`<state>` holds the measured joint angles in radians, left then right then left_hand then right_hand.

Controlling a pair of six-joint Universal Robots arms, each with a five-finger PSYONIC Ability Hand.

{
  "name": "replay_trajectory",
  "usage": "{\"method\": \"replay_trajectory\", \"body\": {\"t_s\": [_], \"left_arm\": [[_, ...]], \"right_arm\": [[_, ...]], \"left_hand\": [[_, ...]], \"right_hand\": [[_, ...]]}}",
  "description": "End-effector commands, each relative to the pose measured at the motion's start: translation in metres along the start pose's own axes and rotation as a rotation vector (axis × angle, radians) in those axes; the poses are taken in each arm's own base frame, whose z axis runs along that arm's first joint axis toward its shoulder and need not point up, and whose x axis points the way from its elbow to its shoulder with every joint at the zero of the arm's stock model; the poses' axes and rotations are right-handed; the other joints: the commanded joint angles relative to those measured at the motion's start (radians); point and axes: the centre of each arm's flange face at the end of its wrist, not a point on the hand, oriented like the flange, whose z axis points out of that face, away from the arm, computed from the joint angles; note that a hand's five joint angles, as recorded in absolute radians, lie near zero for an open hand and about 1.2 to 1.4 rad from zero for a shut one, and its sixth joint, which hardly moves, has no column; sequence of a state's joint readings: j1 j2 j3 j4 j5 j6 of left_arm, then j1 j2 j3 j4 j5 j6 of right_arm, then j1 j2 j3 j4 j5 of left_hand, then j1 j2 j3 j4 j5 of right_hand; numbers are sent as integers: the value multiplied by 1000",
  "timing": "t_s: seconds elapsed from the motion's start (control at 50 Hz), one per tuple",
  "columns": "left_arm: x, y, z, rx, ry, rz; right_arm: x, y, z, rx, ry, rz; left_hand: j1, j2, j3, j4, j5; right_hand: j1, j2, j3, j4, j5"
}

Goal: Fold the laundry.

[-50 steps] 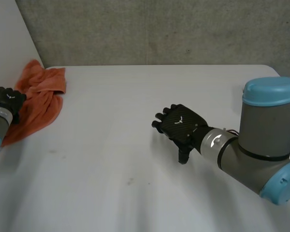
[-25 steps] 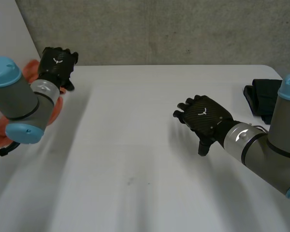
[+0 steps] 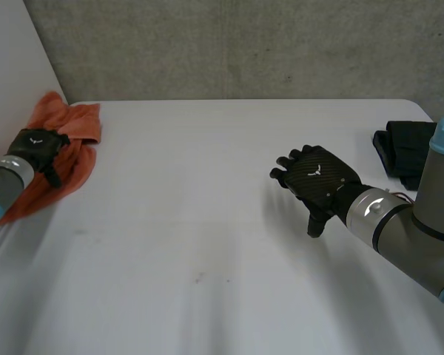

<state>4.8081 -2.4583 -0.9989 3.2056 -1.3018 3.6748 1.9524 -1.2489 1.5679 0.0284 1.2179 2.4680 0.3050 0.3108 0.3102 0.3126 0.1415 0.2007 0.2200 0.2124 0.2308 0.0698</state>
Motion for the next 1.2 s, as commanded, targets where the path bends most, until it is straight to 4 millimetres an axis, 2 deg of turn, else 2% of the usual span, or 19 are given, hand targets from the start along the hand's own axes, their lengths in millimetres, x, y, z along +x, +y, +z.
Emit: {"method": "replay_trajectory", "body": {"t_s": [0.02, 0.14, 0.24, 0.46, 0.58, 0.62, 0.68, 0.96, 1.06, 1.2], "left_arm": [[-2, 12, 8, -33, 11, -13], [-2, 15, 13, -35, 12, -13], [-2, 17, 18, -30, 8, -11], [-2, 23, 24, -28, 3, -11], [-2, 26, 27, -28, -6, -11], [-4, 24, 26, -27, -13, -9], [-5, 21, 25, -24, -21, -10], [-15, -1, 23, 35, -72, 6], [-12, 4, 27, 43, -77, 10], [-5, 19, 36, 28, -66, 6]], "right_arm": [[1, 2, 2, -2, 4, 0], [0, 3, 2, -5, 1, 1], [0, 4, 3, 0, 5, -2], [-1, 5, 3, 0, 4, -3], [-3, 7, 3, -5, -1, 0], [-3, 7, 3, -5, -1, 0], [-3, 7, 3, -5, -1, 0], [-5, 11, 6, -17, -10, 5], [-6, 14, 8, -24, -16, 7], [-7, 17, 11, -27, -18, 8]], "left_hand": [[170, 164, 164, 162, 159], [334, 328, 329, 326, 323], [554, 548, 549, 546, 543], [634, 628, 629, 626, 623], [467, 461, 461, 459, 456], [291, 286, 286, 284, 280], [202, 196, 197, 195, 191], [176, 170, 171, 168, 165], [44, 38, 39, 36, 33], [35, 29, 30, 27, 24]], "right_hand": [[-26, -45, -38, -56, -70], [-26, -45, -38, -56, -70], [-26, -45, -38, -56, -70], [-26, -45, -38, -56, -70], [-26, -45, -38, -56, -70], [-26, -45, -38, -56, -70], [-26, -45, -38, -56, -70], [-26, -45, -38, -56, -70], [-26, -45, -38, -56, -70], [-26, -45, -38, -56, -70]]}}
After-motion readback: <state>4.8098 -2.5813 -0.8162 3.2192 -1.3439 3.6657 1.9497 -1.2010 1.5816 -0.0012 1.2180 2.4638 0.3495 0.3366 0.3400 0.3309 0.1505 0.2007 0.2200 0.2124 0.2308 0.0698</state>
